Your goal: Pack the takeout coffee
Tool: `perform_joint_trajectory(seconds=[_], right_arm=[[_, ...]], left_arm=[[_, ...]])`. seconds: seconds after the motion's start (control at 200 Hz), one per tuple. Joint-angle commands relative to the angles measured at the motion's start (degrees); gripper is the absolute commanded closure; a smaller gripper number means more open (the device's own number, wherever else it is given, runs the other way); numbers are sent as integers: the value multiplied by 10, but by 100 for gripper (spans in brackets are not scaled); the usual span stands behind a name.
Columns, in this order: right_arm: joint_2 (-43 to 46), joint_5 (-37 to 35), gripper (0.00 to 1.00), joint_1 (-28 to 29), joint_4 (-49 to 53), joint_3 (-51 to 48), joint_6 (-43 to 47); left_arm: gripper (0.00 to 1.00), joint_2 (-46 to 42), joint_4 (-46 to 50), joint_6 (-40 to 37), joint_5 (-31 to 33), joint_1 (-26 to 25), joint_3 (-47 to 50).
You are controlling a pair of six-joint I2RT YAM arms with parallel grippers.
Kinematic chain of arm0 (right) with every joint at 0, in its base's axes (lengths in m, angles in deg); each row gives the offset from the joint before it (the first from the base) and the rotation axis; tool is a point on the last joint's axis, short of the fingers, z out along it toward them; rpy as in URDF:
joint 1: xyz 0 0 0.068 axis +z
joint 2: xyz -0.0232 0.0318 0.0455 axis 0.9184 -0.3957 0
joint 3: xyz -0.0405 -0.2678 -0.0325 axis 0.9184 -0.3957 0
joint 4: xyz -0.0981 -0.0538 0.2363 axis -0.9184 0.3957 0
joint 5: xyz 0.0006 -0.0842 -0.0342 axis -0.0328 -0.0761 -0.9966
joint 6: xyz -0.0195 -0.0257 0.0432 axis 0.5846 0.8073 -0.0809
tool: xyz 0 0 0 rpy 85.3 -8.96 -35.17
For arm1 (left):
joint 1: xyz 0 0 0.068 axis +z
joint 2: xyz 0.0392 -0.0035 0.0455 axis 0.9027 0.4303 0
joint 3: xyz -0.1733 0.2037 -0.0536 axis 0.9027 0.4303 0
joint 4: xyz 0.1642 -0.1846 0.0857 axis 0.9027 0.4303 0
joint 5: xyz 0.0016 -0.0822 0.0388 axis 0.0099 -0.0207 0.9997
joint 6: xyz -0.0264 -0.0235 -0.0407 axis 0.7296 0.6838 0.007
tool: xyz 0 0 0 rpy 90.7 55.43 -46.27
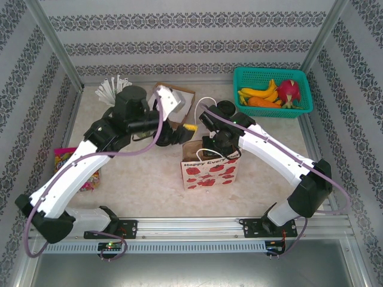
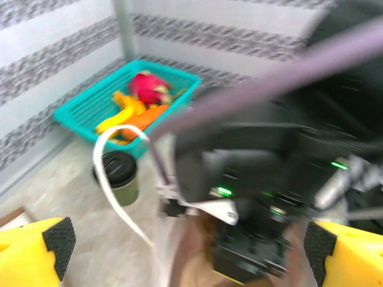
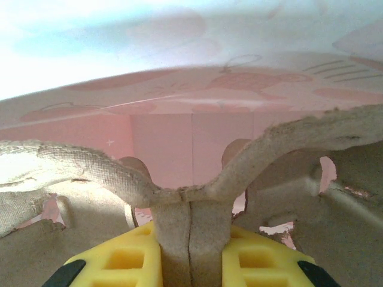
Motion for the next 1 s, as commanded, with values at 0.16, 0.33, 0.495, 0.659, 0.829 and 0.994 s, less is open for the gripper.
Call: perform_joint_trajectory(seconds=[0.16,0.33,0.495,0.659,0.829,0.994], right_arm=[[-4,0,83,4,-2,-11,20],[-11,4,83,3,-3,-7,26],[10,5,84,-1,-11,-25,16],[34,17,84,-8,-42,-51,29],[26,22,84,-10,-43,-47,32],[8,0,84,-18,-25,-52,3]], left_arm=[[12,148,48,97,41,25,-128],[23,203,50,111,27,29,-165],[33,219,16,136,-20,49,-163],[44,254,32,115,-117,63,-187],[74,296,39,115,-195,62,-222],[100,283,19,160,-166,62,-218]])
